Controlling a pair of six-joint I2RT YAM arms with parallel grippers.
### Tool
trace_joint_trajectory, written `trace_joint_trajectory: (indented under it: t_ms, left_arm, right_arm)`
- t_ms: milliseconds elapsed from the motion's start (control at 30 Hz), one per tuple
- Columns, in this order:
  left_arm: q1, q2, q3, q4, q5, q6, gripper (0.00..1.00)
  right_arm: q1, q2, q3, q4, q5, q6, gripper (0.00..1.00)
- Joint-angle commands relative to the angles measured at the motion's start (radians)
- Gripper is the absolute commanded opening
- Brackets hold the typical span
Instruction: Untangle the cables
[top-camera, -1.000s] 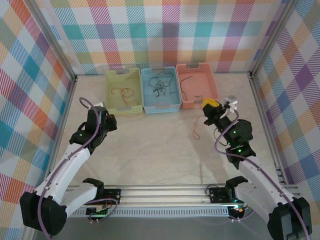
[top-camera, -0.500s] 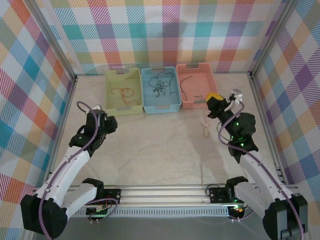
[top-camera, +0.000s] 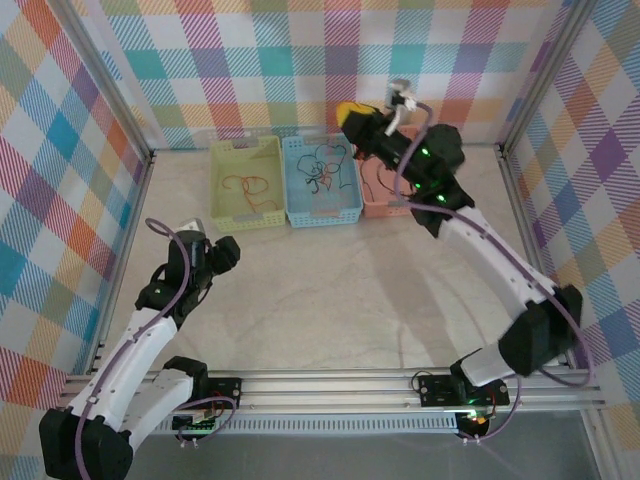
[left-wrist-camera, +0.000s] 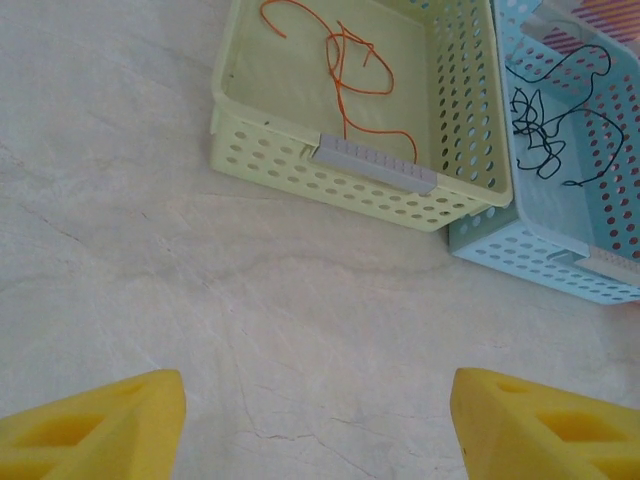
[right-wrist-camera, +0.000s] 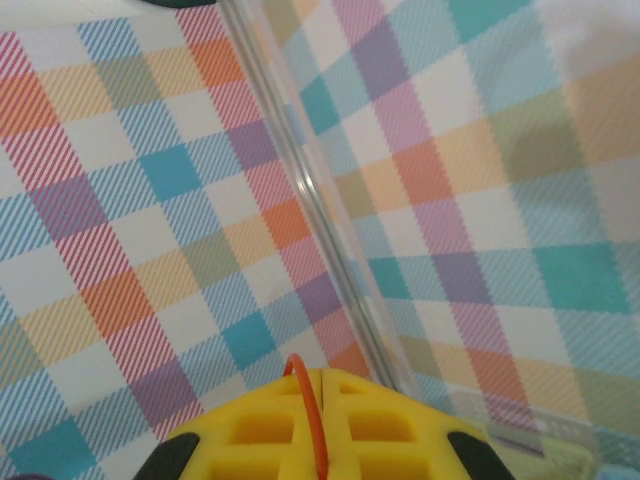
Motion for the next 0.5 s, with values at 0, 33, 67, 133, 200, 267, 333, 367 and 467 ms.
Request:
trace_joint_trajectory:
  t_ms: [0, 33, 67, 133, 200, 267, 333, 367, 467]
  left_arm:
    - [0.015, -0.046, -0.022, 0.007, -0.003, -0.027, 0.72]
    - [0.015, -0.057, -0.026, 0.005, -0.011, -0.025, 0.73]
    - [0.015, -0.067, -0.031, 0.003, -0.02, -0.021, 0.74]
    - [0.015, -0.083, -0.041, -0.004, -0.044, -0.017, 0.75]
    - [0.015, -0.094, -0.05, -0.005, -0.052, -0.014, 0.76]
    - [0.015, -0.104, -0.055, -0.01, -0.058, -0.011, 0.77]
    - [0.017, -0.112, -0.06, -0.011, -0.06, -0.01, 0.78]
    - [0.016, -0.116, -0.06, -0.011, -0.059, -0.01, 0.78]
    - [0.017, -0.126, -0.065, -0.01, -0.059, -0.01, 0.78]
  right_arm:
    - [0.039, 0.159, 0.173, -0.02, -0.036, -0.017, 0.0]
    - [0.051, 0.213, 0.224, -0.002, -0.037, -0.021, 0.0]
    - [0.06, 0.271, 0.281, 0.009, -0.037, -0.019, 0.0]
    - [0.071, 0.385, 0.402, 0.014, -0.043, -0.006, 0.0]
    - [0.083, 0.509, 0.537, 0.01, -0.042, 0.013, 0.0]
    - [0.099, 0.646, 0.693, -0.016, -0.04, 0.02, 0.01]
    - [0.115, 0.786, 0.853, -0.053, -0.035, 0.01, 0.01]
    - [0.125, 0.858, 0.938, -0.075, -0.031, -0.003, 0.02]
    - [0.147, 1.066, 1.204, -0.161, -0.004, -0.013, 0.03]
